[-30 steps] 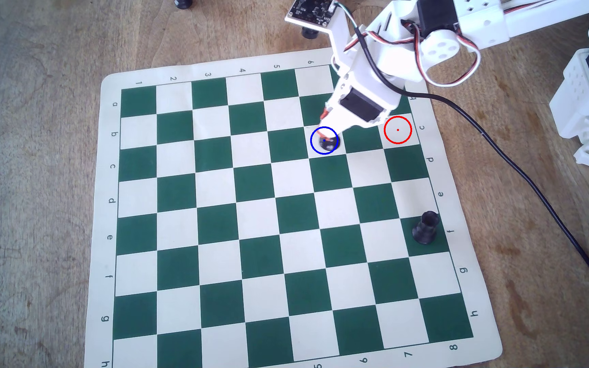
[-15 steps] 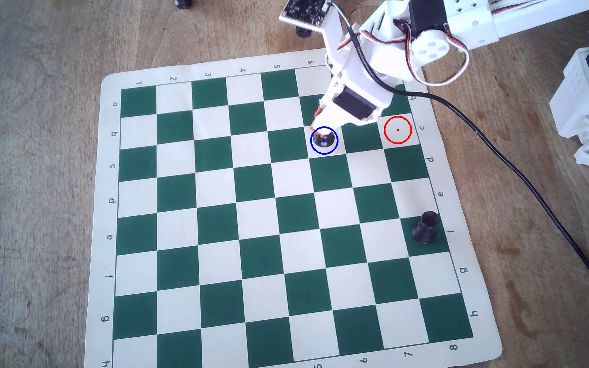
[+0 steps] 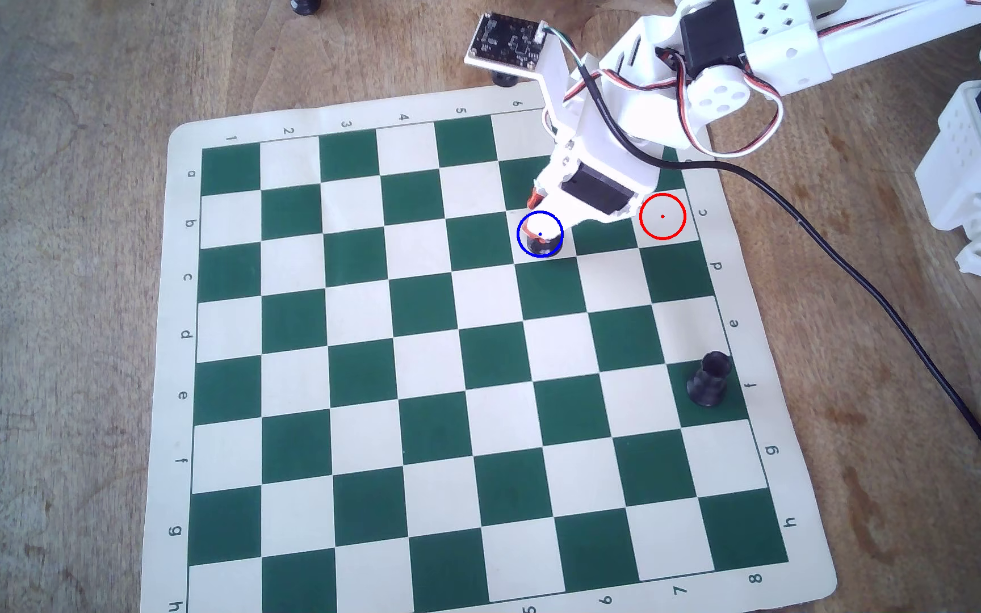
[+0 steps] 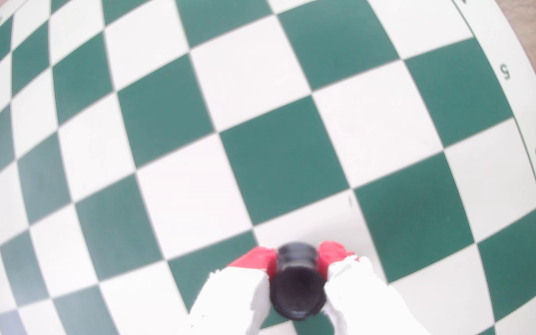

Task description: Move the chess piece from red to blue

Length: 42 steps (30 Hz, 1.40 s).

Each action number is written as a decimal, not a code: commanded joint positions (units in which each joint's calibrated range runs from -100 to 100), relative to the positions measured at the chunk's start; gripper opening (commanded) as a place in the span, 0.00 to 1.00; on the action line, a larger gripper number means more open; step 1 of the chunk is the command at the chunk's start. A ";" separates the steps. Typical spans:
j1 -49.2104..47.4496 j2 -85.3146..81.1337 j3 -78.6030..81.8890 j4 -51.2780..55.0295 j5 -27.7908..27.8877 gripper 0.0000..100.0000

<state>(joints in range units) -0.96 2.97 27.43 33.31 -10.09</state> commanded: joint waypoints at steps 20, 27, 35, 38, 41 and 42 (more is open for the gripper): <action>1.94 -1.02 1.67 -4.64 0.49 0.18; 2.64 -2.13 2.31 -5.79 0.00 0.30; 3.89 -22.24 11.74 4.12 3.32 0.30; 2.64 -32.01 18.54 10.67 5.67 0.28; 1.39 -44.49 28.33 12.56 6.15 0.19; 1.08 -48.56 31.50 13.05 6.15 0.16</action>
<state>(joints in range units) 1.11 -27.19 50.20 44.54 -4.32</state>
